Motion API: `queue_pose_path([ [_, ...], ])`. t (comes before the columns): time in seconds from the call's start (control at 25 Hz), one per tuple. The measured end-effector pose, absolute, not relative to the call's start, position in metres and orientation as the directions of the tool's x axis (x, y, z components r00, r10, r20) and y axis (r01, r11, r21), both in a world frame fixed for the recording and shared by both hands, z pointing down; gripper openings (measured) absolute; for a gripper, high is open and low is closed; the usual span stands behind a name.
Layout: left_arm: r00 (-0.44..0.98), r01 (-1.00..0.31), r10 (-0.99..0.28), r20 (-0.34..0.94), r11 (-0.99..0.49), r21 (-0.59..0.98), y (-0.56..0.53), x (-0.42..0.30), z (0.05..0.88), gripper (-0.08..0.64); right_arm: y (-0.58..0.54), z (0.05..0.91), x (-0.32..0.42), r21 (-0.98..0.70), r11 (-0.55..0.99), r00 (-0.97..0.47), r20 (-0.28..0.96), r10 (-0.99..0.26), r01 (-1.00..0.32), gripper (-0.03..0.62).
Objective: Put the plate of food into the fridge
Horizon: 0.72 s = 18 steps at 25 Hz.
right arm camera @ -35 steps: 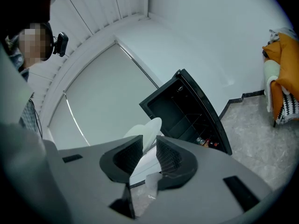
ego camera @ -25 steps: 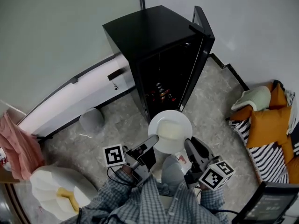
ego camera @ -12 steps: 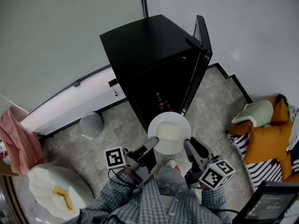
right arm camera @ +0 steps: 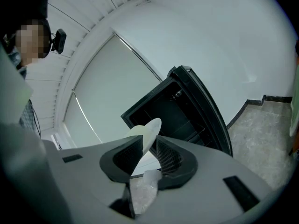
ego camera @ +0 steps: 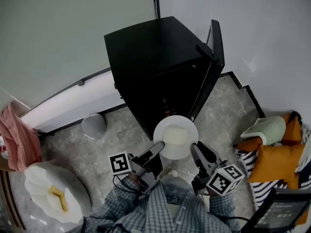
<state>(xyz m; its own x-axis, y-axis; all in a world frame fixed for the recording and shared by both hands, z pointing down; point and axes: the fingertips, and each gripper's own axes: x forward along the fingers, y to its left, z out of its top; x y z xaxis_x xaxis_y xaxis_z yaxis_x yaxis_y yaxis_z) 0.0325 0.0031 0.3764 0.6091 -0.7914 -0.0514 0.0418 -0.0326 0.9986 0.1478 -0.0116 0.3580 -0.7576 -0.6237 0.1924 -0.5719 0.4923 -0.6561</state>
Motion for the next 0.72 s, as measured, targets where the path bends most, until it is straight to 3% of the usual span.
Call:
queue_pose_path([
  [0.72, 0.517, 0.052, -0.856, -0.029, -0.002, 0.999, -0.029, 0.014, 0.411, 0.034, -0.056, 0.395, 0.129, -0.64, 0.48, -0.761, 0.27, -0.59, -0.6, 0.092],
])
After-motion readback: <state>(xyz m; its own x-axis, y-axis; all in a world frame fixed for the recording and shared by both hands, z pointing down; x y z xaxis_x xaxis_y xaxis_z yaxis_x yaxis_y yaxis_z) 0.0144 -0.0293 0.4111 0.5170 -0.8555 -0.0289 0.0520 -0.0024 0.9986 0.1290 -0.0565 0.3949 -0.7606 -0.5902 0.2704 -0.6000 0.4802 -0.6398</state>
